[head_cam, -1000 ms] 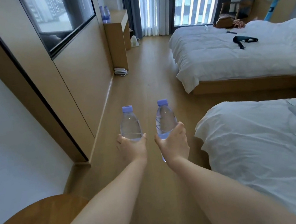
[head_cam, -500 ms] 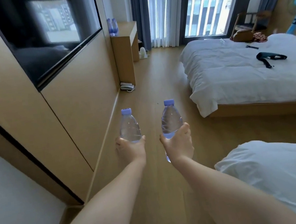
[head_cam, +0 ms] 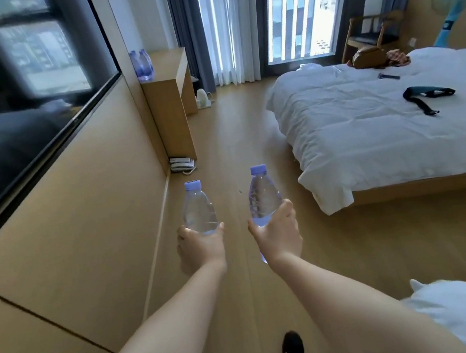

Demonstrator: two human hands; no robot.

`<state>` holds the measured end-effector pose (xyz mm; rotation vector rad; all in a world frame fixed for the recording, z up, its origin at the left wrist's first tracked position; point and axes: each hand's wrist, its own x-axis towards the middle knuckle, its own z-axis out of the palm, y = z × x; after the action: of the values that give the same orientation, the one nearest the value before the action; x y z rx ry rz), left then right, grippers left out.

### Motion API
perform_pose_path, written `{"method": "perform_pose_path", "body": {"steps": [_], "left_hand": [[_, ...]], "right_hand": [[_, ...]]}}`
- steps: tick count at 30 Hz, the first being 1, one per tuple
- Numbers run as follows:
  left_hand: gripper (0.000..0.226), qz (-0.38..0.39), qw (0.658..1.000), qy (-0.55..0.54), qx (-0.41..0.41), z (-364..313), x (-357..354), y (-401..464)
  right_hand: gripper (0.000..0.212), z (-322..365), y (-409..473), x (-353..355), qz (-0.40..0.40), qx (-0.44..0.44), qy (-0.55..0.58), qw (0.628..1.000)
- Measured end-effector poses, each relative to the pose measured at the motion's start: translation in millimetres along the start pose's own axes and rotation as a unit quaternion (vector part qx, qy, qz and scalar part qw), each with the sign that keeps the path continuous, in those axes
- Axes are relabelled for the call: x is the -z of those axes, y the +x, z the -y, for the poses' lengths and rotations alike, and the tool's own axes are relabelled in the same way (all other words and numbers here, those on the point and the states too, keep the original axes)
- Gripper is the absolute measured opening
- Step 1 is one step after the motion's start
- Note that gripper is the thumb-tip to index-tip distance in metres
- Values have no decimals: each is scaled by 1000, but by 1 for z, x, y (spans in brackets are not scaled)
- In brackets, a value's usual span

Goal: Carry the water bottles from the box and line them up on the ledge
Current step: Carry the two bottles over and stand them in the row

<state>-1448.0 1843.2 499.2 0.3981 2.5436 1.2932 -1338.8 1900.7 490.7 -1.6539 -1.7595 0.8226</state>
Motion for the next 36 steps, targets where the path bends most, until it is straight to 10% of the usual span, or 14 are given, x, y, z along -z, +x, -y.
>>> {"method": "perform_pose_path", "body": {"steps": [36], "left_hand": [[65, 25, 1000, 13, 6, -410, -453, 618]], "right_hand": [[79, 206, 795, -237, -14, -27, 0, 1000]]}}
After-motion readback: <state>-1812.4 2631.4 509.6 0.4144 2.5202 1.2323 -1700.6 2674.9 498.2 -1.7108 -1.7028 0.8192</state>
